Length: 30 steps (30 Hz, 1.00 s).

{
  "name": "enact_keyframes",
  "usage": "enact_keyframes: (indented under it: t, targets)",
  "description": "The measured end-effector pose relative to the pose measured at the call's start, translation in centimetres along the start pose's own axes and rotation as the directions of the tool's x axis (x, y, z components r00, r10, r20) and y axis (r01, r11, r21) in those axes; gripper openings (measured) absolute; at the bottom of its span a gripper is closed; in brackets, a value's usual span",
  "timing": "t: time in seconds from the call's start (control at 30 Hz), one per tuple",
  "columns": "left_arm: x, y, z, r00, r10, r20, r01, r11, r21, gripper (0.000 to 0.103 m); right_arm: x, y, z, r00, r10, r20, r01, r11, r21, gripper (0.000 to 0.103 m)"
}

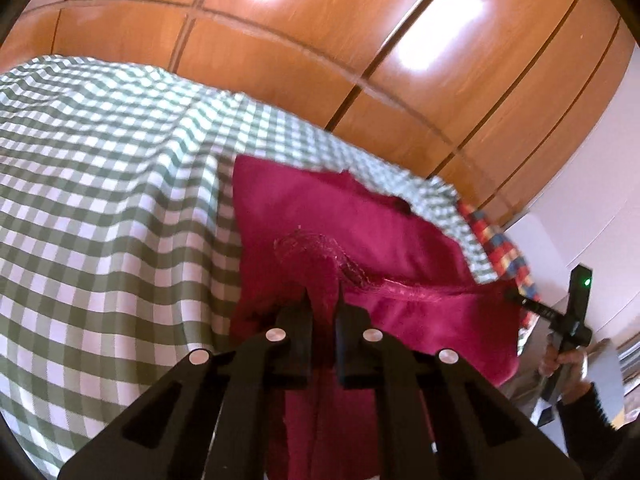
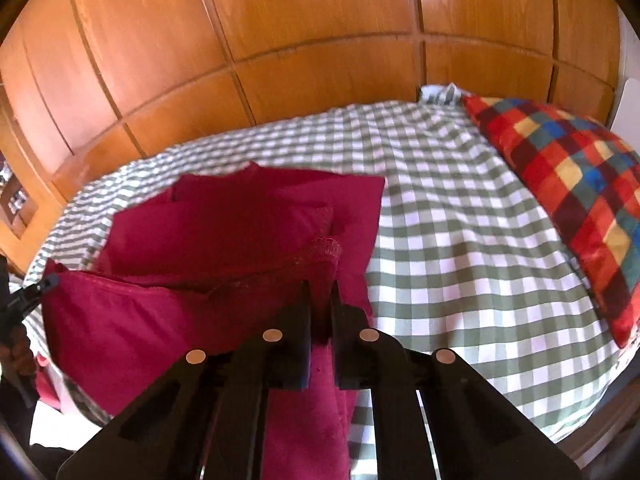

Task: Fold small clothes

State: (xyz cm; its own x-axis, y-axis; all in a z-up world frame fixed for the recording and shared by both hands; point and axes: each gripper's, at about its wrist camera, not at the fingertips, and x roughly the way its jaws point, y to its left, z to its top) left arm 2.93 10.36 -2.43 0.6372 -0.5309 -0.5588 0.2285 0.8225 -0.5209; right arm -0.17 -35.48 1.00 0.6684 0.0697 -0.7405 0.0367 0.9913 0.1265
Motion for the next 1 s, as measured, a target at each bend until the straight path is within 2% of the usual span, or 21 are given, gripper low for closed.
enact_keyframes:
  t: [0.2,0.3,0.43,0.57,0.67,0.83,0.93,1.0]
  targets:
    - [-1.7,-1.5,2.4,0.997,-0.006,0.083,0.004,0.999,0.032,0.006,-1.2,0.0,3.7,0.995,0.012,0.098,-0.013,1.000,0.009,0.007]
    - [-0.9,-1.7,4.7,0.993,0.021,0.114,-0.026,0.999,0.043,0.007,0.0,-0.3,6.5,0.991,-0.010,0.133,0.008,1.000,0.013,0.007]
    - [1.4,-1.3,8.2,0.991,0.055,0.121,-0.059,0.998,0.031,0.007,3.0,-0.9,9.5,0.991,-0.026,0.134,0.021,0.999,0.039,0.007]
    - [5.2,-1.0,10.9,0.985,0.140,0.098,-0.144,0.989,0.041,0.007,8.1,-1.0,11.8,0.992,-0.086,0.086,0.082,0.995,0.054,0.007]
    - [8.6,-0.5,11.9,0.976,0.211,0.056,-0.214,0.975,0.058,0.007,11.4,-1.1,11.9,0.991,-0.128,0.038,0.125,0.990,0.065,0.007]
    - [13.3,1.2,11.6,0.946,0.321,-0.031,-0.319,0.945,0.069,0.007,16.1,-2.0,10.7,0.983,-0.172,-0.066,0.176,0.982,0.074,0.007]
    - [15.6,2.4,10.7,0.925,0.369,-0.088,-0.363,0.928,0.078,0.008,17.3,-2.3,10.0,0.981,-0.168,-0.100,0.176,0.981,0.081,0.007]
    - [16.3,2.5,10.5,0.915,0.390,-0.100,-0.383,0.920,0.083,0.011,17.2,-2.3,10.0,0.983,-0.153,-0.105,0.163,0.982,0.093,0.007]
